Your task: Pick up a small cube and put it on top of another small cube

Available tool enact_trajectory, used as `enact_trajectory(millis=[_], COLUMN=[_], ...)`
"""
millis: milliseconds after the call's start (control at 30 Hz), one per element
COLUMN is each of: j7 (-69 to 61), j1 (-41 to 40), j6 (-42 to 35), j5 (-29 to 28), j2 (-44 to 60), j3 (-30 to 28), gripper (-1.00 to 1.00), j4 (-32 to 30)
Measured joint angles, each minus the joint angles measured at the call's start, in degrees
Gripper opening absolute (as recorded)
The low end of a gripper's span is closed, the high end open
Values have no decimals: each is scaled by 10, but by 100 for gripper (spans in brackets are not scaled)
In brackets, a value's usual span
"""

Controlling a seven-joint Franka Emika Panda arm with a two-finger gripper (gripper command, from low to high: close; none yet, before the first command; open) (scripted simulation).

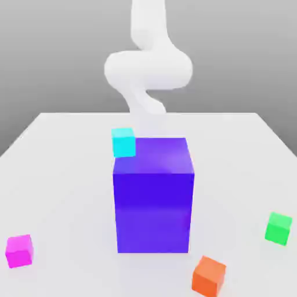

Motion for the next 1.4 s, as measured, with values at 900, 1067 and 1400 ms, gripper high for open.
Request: enact_trajectory(millis=[900, 1067, 1400], j7=[-586, -655, -646], j1=[-69, -137, -130], j6=[193, 259, 249], j5=[184, 244, 231], j2=[562, 664, 650], j3=[-230, -165, -175], gripper=[0, 0, -100], j4=[-61, -44, -48])
